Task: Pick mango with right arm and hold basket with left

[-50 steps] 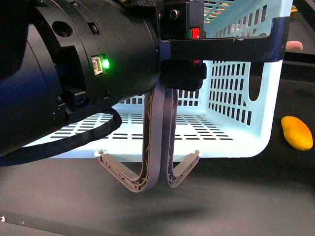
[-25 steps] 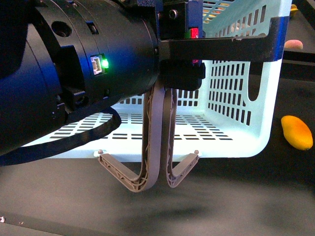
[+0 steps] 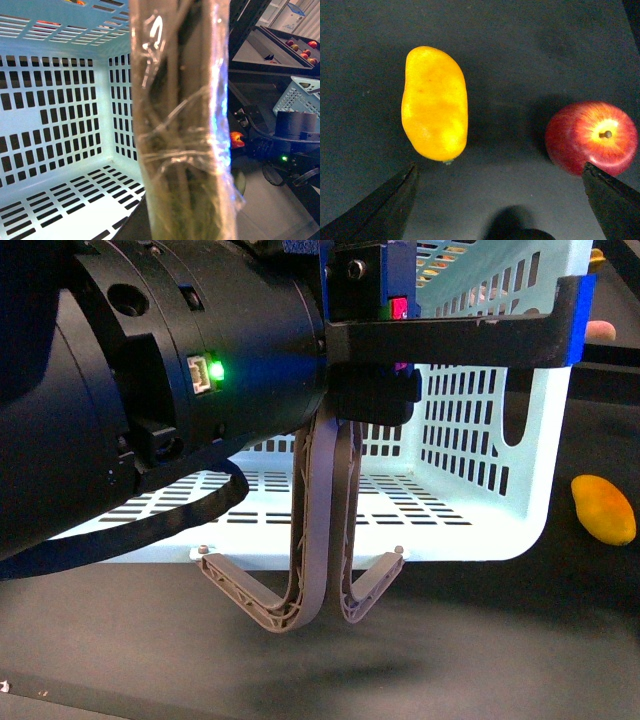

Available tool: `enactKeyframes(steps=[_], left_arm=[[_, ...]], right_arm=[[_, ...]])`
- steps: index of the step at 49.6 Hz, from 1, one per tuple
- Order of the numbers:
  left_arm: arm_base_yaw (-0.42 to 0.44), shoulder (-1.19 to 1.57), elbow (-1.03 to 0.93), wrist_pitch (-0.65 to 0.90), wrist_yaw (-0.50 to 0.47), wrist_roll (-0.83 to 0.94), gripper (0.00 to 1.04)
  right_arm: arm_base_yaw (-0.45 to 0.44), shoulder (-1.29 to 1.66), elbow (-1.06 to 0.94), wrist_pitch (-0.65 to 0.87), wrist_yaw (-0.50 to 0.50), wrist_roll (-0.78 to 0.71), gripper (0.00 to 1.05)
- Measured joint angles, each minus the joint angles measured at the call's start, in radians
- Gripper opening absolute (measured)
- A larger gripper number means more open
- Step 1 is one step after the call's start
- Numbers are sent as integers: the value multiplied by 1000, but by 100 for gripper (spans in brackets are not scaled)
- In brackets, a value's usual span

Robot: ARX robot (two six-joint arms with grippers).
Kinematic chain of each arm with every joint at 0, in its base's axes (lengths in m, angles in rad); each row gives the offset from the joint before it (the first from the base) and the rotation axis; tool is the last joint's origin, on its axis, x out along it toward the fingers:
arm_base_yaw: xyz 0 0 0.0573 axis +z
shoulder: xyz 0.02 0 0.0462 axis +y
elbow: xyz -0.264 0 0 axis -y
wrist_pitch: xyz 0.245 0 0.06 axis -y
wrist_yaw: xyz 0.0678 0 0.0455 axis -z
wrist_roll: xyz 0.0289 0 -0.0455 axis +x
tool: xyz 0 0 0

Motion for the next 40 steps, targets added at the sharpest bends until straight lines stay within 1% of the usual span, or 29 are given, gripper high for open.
enactKeyframes(steps=[5, 21, 40], left_arm=[[0, 0, 0, 0, 0, 0, 9], [0, 0, 0, 0, 0, 0, 9], [0, 0, 0, 0, 0, 0, 9]], right_arm=[[18, 44, 70, -28, 4, 10, 97], [50, 138, 204, -93, 21, 28, 97], [74, 225, 298, -129, 44, 42, 97]])
